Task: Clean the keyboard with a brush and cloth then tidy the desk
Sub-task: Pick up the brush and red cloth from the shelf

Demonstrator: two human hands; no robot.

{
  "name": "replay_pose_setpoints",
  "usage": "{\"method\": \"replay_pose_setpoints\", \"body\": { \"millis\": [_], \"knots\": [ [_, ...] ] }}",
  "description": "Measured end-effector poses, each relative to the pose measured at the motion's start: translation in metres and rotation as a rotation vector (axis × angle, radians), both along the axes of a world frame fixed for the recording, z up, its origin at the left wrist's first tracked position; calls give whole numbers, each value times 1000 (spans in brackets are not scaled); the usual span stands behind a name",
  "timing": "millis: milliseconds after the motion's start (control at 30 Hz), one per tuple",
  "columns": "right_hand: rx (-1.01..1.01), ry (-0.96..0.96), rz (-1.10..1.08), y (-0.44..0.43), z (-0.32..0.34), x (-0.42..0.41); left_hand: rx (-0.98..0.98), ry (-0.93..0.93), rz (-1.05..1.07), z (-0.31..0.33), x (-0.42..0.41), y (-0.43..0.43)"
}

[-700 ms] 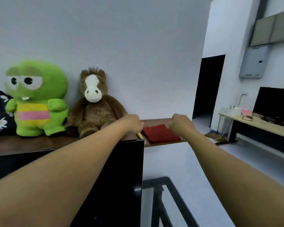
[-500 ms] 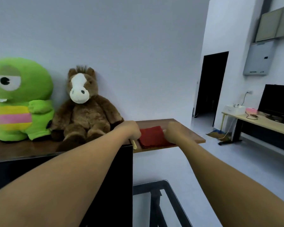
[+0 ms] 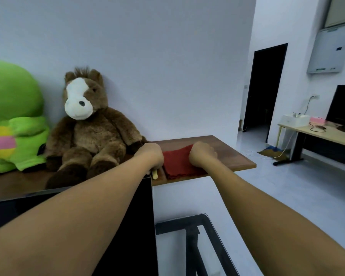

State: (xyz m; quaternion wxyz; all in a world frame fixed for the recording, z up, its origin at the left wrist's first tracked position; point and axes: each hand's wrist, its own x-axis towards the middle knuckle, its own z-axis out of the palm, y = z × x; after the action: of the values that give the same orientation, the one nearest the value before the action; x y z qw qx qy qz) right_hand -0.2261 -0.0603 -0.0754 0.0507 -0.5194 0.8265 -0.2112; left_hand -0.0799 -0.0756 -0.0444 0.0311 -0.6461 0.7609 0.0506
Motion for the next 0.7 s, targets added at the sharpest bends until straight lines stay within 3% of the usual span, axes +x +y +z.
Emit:
{"method": "replay_pose_setpoints", "body": {
  "millis": [100, 233, 367, 533, 700],
  "knots": [
    [-115, -109, 62, 7, 8, 0, -22, -23, -34, 5, 5, 6],
    [-218, -94, 95, 33, 35, 2, -122, 16, -137, 20, 9, 21],
    [-277, 24, 72, 79, 61, 4, -171, 301, -244, 39, 5, 57],
    [-265, 173, 14, 148, 66, 9, 97, 607, -320, 28, 8, 122],
    [-219, 171, -71, 223, 16, 30, 254, 674, -304, -71, 28, 174]
  ]
}}
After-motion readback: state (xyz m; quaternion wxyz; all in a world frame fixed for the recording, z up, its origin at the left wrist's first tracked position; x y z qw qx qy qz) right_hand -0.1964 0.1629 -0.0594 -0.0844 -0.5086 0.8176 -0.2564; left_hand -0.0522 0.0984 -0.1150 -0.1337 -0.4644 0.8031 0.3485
